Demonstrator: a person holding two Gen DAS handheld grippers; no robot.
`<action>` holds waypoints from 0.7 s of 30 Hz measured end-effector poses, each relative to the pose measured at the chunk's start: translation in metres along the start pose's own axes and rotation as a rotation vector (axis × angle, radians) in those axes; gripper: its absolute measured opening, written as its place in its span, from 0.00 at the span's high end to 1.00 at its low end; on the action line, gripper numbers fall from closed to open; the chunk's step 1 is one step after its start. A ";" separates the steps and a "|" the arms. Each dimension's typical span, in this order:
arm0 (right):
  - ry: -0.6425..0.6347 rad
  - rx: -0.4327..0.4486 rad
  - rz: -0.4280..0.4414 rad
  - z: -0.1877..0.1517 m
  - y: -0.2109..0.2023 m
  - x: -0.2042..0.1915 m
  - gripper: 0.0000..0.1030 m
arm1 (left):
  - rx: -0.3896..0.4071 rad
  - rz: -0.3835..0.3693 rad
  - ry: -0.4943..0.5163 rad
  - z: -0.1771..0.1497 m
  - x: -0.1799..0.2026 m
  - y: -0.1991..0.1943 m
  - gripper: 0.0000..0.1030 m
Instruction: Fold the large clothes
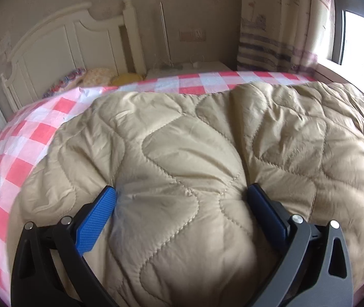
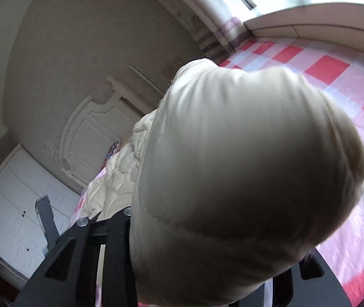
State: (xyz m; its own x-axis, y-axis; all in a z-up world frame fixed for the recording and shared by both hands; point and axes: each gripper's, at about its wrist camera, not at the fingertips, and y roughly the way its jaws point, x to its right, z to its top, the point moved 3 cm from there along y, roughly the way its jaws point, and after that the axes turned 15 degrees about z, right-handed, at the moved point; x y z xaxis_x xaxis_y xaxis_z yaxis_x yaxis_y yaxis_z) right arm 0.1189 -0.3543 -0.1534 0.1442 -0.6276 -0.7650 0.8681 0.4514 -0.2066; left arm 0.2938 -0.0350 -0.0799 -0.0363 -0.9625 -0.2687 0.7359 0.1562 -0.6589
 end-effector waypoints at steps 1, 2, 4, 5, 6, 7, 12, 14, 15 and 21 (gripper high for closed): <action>-0.020 -0.002 -0.001 -0.004 -0.007 -0.004 0.62 | -0.021 -0.014 -0.022 0.006 -0.002 -0.007 0.02; -0.045 -0.007 0.001 -0.010 -0.015 -0.009 0.62 | -0.023 -0.026 -0.043 0.012 -0.004 -0.013 0.02; -0.063 -0.018 0.019 -0.017 -0.029 -0.015 0.62 | 0.014 -0.038 -0.058 0.029 0.001 -0.029 0.02; -0.065 -0.024 0.029 -0.019 -0.036 -0.017 0.62 | 0.033 -0.026 -0.033 0.038 0.009 -0.033 0.02; -0.068 -0.027 0.034 -0.019 -0.043 -0.020 0.62 | 0.037 -0.013 -0.009 0.043 0.016 -0.034 0.02; -0.072 -0.026 0.035 -0.019 -0.047 -0.022 0.62 | 0.033 0.013 0.043 0.049 0.032 -0.030 0.02; -0.141 -0.031 0.023 -0.012 -0.064 -0.039 0.62 | -0.061 0.095 0.124 0.066 0.081 0.013 0.02; -0.164 -0.039 0.010 -0.013 -0.068 -0.041 0.62 | -0.080 0.084 0.130 0.073 0.092 0.022 0.02; -0.163 -0.041 0.009 -0.013 -0.068 -0.041 0.62 | -0.077 0.091 0.140 0.075 0.096 0.023 0.02; -0.143 -0.042 -0.006 -0.010 -0.065 -0.043 0.62 | -0.005 0.183 0.349 0.069 0.116 0.024 0.02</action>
State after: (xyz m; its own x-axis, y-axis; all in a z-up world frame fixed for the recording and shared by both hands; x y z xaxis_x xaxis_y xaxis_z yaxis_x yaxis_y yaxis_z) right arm 0.0516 -0.3504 -0.1134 0.2082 -0.7129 -0.6696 0.8490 0.4716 -0.2382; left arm 0.3538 -0.1584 -0.0789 -0.1328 -0.7858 -0.6041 0.7481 0.3203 -0.5811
